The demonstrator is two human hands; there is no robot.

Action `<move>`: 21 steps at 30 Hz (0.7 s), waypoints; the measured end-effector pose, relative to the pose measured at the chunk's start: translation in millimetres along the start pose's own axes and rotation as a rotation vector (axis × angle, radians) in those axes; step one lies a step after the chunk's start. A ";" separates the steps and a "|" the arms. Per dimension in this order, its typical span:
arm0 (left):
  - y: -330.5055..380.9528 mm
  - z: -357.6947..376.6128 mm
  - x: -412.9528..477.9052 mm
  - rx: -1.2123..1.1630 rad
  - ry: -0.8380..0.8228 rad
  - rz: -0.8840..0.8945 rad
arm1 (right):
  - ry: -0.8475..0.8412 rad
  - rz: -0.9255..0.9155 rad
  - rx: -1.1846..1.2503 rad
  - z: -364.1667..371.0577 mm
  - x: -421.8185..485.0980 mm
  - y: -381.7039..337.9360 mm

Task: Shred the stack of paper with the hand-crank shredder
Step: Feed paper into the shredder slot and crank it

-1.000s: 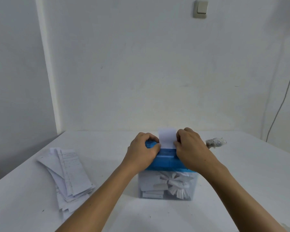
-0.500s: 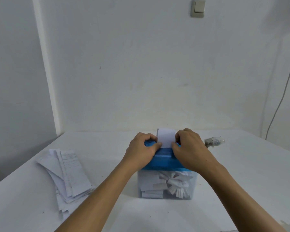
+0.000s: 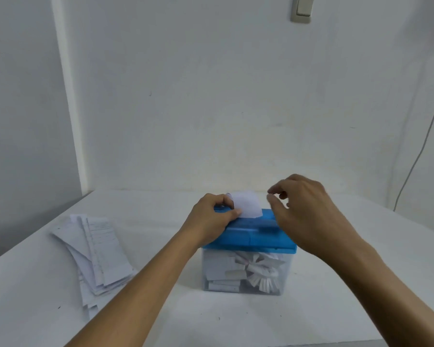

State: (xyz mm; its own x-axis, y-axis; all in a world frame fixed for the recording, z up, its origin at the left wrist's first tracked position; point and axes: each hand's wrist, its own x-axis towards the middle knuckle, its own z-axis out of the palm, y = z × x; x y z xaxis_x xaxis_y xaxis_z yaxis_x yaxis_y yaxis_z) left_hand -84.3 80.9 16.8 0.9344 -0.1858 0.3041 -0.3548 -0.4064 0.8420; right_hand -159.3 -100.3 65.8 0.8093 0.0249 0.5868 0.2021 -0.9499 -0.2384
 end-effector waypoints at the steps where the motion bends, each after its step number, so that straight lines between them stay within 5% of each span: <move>1: 0.5 -0.4 0.5 0.005 -0.007 0.002 | -0.065 0.020 -0.063 4.1 8.3 -5.0; 7: -1.9 -1.5 2.8 0.021 -0.023 -0.004 | -0.348 0.172 -0.043 19.1 56.5 -5.2; 21: 2.3 4.4 8.5 0.157 0.100 0.020 | -0.399 0.194 0.088 20.9 57.9 9.1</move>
State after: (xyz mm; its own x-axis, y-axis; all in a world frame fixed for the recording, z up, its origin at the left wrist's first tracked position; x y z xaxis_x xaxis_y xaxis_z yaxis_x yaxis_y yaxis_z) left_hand -77.3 74.4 19.4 0.9230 -0.1079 0.3693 -0.3664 -0.5393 0.7582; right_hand -99.1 -101.0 81.4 0.9827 -0.0162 0.1843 0.0580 -0.9190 -0.3899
